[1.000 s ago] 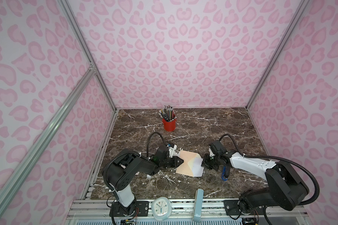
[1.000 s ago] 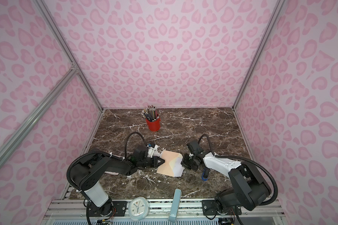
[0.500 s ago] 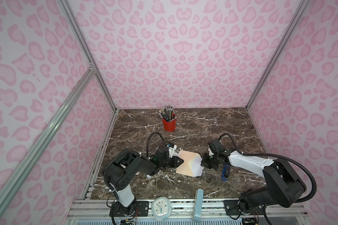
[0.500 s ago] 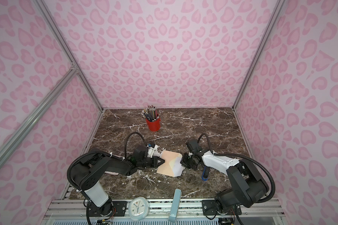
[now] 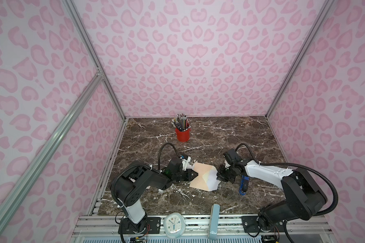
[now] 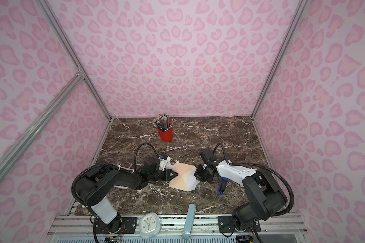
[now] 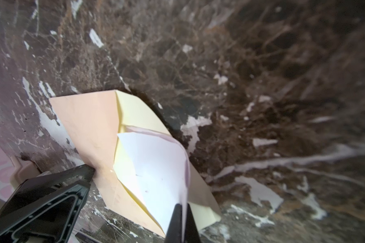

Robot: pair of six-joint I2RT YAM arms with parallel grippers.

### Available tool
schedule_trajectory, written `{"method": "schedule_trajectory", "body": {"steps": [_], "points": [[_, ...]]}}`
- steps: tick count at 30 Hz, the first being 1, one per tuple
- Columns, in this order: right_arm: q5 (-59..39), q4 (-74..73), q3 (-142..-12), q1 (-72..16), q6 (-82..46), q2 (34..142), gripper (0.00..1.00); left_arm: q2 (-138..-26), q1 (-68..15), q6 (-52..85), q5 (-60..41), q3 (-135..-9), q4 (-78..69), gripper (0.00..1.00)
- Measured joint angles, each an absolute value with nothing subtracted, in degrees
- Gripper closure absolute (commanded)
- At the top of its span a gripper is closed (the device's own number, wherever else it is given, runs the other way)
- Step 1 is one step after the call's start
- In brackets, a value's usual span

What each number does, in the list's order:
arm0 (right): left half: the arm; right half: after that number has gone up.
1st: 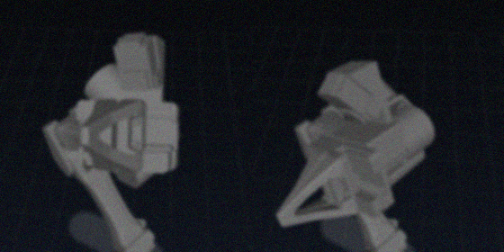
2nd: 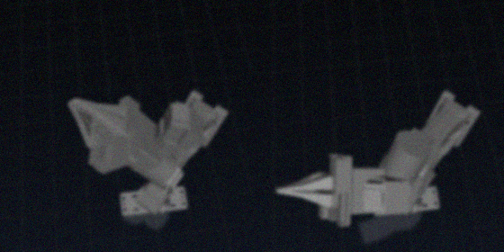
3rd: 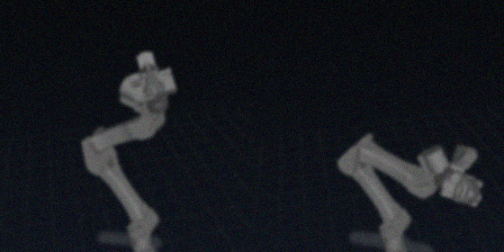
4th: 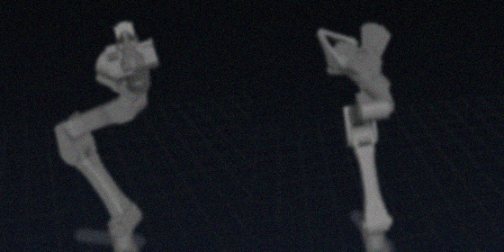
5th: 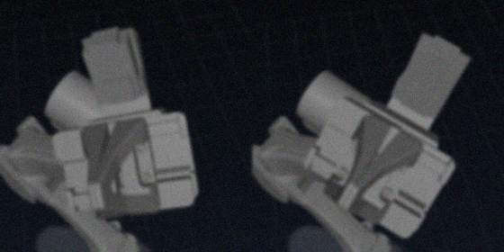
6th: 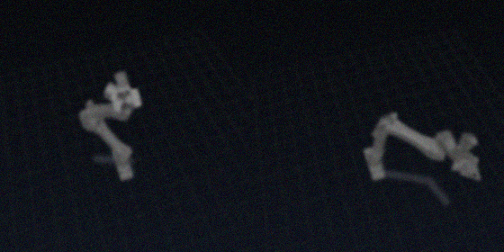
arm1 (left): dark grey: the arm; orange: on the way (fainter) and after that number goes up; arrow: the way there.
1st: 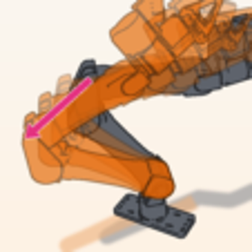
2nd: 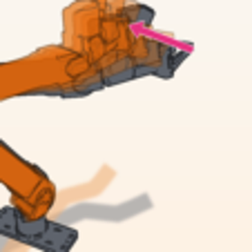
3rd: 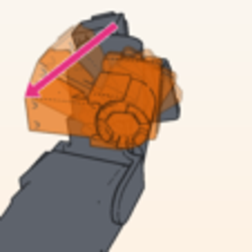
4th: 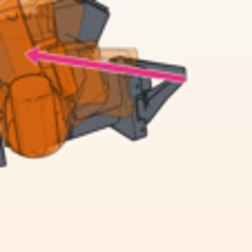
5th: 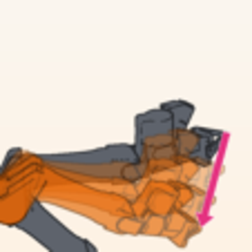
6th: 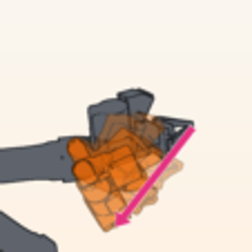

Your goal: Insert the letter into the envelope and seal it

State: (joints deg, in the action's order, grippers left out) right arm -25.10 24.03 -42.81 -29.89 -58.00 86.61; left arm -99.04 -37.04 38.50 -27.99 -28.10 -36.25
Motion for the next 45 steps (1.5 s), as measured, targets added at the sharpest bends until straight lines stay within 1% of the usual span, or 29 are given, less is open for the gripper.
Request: {"method": "schedule_trajectory", "body": {"steps": [14,36,45], "points": [[-25.5,28.3,-46.3,-29.9,-58.3,88.2,1.00,-97.2,-37.0,37.6,-28.1,-27.7,-34.2,0.69],[-26.0,31.1,-51.0,-30.5,-57.8,92.8,1.00,-97.5,-37.1,36.3,-29.1,-28.2,-33.8,0.69],[-25.8,32.7,-51.0,-30.6,-57.6,91.0,1.00,-97.6,-37.1,36.2,-29.3,-28.3,-33.8,0.70]]}}
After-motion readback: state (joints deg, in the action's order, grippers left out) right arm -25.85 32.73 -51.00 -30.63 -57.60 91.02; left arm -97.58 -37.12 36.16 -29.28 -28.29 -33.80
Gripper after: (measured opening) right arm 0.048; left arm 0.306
